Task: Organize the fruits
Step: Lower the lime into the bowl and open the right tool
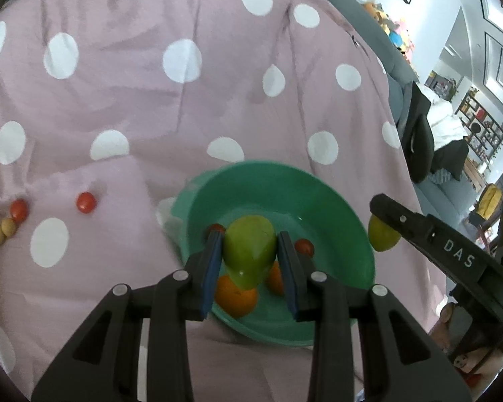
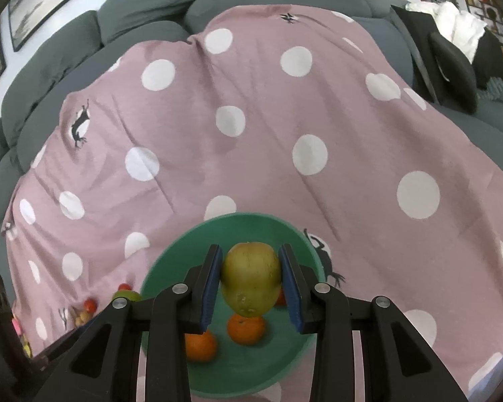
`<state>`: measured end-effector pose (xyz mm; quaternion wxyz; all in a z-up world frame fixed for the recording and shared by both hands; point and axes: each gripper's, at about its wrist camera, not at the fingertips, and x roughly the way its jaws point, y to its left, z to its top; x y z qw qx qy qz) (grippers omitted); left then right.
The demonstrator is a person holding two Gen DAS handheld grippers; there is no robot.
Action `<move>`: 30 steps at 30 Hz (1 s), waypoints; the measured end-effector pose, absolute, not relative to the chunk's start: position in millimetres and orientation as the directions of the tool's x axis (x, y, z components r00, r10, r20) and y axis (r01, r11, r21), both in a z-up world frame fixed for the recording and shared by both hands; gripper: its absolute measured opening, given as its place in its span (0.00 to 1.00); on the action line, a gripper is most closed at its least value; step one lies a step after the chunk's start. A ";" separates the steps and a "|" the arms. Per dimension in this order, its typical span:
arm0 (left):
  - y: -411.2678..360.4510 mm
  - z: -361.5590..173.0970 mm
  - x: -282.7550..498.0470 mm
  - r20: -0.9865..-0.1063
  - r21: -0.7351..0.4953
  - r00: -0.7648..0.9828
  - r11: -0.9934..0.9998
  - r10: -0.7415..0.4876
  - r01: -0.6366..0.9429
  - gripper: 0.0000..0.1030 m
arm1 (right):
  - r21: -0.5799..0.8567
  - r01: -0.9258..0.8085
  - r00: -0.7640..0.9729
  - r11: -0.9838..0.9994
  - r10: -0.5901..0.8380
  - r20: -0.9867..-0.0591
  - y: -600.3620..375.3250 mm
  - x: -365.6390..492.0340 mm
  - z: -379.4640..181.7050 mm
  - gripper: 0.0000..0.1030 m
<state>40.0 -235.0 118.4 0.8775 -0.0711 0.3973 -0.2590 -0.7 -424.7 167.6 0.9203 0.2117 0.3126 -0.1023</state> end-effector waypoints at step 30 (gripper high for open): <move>-268.6 94.7 40.6 -0.718 -0.317 0.469 0.841 -0.514 0.438 0.32 | 0.317 0.336 0.737 0.887 -0.037 -0.675 -430.0 10.4 145.8 0.36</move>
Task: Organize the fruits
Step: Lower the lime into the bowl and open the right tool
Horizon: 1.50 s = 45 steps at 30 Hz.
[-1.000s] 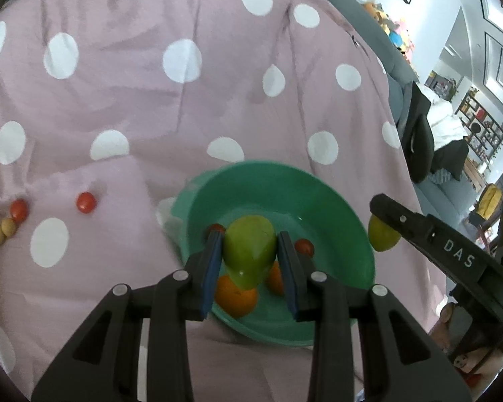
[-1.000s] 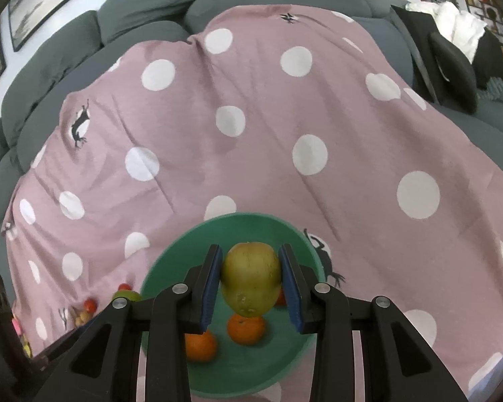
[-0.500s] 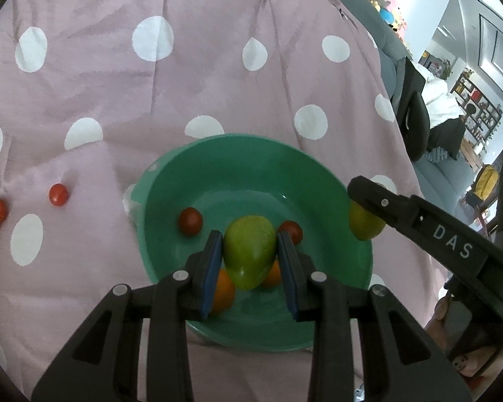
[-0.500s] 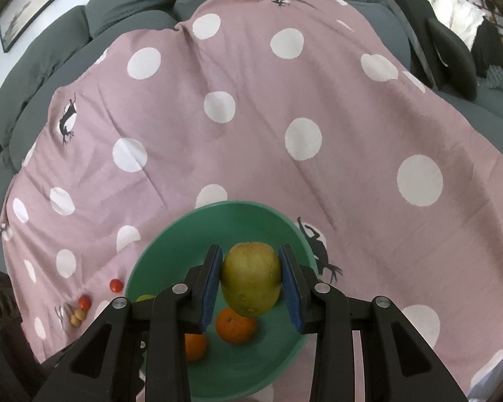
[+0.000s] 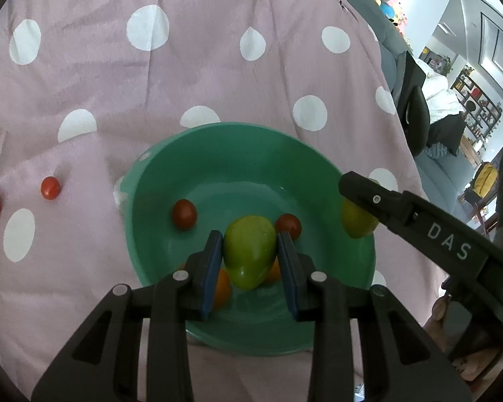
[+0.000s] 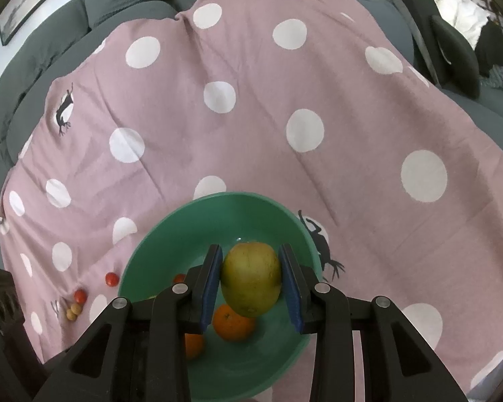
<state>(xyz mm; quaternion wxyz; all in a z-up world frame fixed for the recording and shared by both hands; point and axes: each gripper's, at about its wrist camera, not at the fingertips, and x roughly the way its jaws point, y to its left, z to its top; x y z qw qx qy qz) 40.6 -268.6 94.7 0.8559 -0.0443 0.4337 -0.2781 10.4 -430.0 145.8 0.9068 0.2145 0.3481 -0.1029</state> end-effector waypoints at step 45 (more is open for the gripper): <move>-275.9 82.4 48.3 -0.748 -0.324 0.430 0.844 -0.505 0.428 0.32 | 0.282 0.350 0.672 0.893 -0.030 -0.740 -426.9 23.8 130.5 0.36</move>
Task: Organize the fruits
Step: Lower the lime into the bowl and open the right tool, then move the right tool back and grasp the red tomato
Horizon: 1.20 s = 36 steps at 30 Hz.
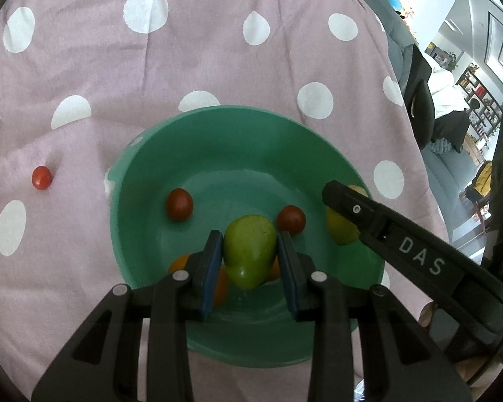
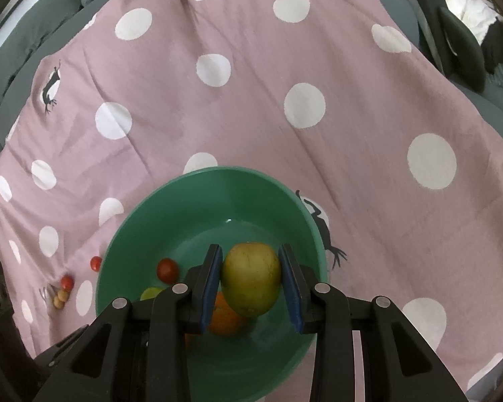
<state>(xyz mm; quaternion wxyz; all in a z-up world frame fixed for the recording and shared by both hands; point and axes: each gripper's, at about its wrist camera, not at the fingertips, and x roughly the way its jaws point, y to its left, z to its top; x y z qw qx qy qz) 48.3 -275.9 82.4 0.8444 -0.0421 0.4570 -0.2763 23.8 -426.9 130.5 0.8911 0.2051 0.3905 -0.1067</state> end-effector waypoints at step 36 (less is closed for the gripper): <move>44.3 104.0 66.5 -0.680 -0.346 0.709 0.934 -0.185 -0.089 0.64 | 0.234 0.052 0.774 0.971 0.109 -0.624 -294.1 47.5 156.9 0.50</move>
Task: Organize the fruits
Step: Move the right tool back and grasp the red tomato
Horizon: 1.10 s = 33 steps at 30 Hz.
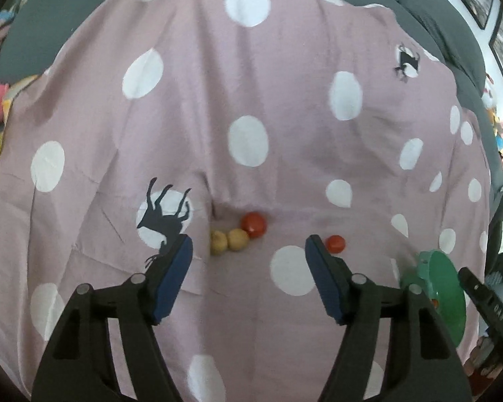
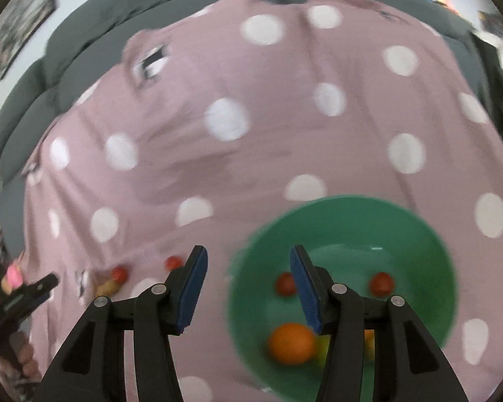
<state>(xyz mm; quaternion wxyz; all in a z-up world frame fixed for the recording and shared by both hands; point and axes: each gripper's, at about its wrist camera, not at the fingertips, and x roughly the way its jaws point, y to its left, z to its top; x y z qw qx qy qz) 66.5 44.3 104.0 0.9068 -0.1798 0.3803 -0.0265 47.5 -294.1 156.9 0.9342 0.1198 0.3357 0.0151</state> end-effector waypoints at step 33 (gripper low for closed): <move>12.1 28.4 191.3 -0.834 -0.300 0.488 0.954 -0.258 -0.009 0.44 | 0.272 -0.021 0.472 0.962 0.249 -0.846 -201.6 191.4 58.3 0.33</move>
